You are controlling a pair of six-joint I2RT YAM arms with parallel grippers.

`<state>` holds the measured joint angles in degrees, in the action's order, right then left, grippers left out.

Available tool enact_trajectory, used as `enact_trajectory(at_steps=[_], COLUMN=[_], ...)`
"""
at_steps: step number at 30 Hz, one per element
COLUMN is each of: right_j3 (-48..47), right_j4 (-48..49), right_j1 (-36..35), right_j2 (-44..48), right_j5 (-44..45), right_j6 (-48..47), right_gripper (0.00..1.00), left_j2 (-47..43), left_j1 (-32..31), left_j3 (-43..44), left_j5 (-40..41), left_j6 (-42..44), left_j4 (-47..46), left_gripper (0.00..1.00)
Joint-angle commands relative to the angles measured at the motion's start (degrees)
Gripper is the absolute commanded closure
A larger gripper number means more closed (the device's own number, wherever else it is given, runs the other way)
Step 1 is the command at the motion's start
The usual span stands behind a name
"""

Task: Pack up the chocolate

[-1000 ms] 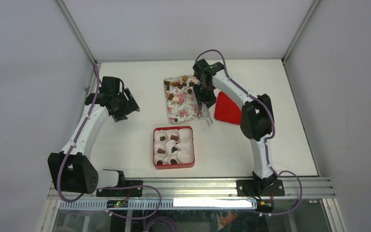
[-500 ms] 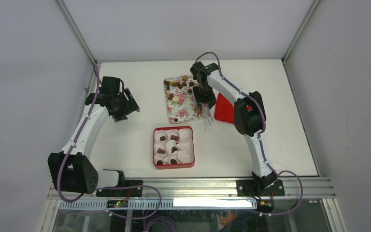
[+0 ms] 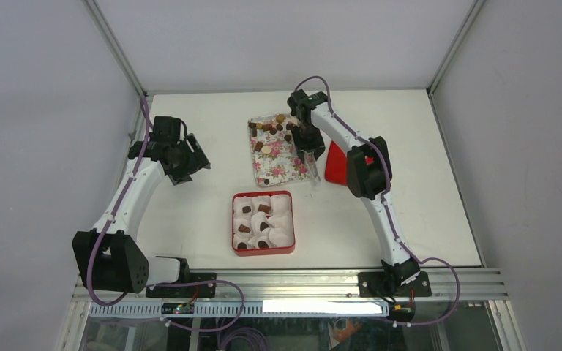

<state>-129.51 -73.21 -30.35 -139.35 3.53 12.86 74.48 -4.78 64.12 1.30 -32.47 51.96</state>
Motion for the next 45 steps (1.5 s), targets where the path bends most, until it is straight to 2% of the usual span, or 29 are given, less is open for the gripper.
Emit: enact_trajectory(at_steps=[1,6,11,19,28,35,45], right_j3=[-3.66,-0.62,2.35,12.12,35.54,42.83,41.9], right_j4=[-0.59,1.19,1.47,1.46,0.48,-1.53,0.61], right_j1=[0.25,-0.01,-1.26,-4.72,-13.6,-21.62,-22.65], right_j2=[0.75,4.31,7.87,20.95,39.92,41.07,37.68], right_j5=[-1.03,-2.55,-2.74,-5.47,-9.08,-10.4,-10.58], right_j6=[-1.33,-1.75,-2.38,-2.62,1.26,3.25,3.23], right_gripper=[0.54,0.76,0.83,0.87,0.87,0.83,0.79], left_j2=[-1.63,-1.53,-0.6,-1.02,-0.39,-0.24,-0.56], left_j1=[0.56,0.56,0.56,0.56,0.56,0.51,0.56], left_j3=[0.06,0.17,0.18,-0.04,0.89,0.58,0.44], left_j5=[0.4,0.3,-0.22,0.33,-0.26,-0.58,-0.43], left_j6=[0.3,-0.04,-0.1,0.47,0.37,0.63,0.19], left_j4=[-1.54,-1.54,-1.53,-1.55,-1.6,-1.8,-1.78], left_gripper=[0.32,0.32,0.32,0.32,0.32,0.32,0.32])
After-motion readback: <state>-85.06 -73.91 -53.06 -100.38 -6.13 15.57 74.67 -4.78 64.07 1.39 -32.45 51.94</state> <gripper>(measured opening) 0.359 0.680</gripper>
